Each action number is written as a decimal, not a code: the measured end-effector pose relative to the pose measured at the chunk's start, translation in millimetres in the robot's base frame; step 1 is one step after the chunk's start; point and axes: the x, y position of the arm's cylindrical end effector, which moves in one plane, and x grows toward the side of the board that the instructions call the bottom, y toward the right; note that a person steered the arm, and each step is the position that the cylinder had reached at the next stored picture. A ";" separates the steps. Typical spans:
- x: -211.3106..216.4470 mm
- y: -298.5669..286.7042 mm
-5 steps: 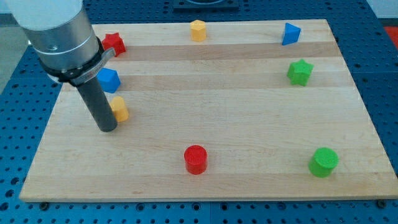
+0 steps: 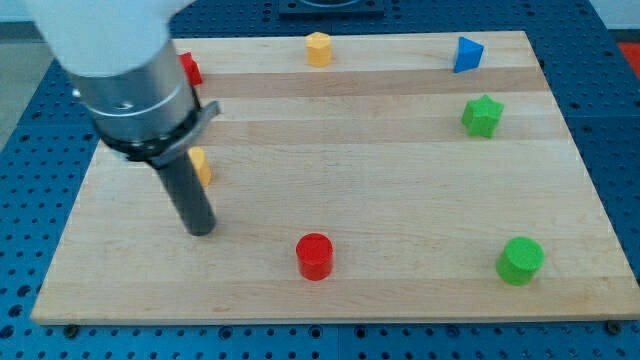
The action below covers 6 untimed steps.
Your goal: Slightly move the heart towards the cube
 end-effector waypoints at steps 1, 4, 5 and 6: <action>-15.0 -3.2; -51.9 -42.5; -45.4 -30.4; -22.0 -0.7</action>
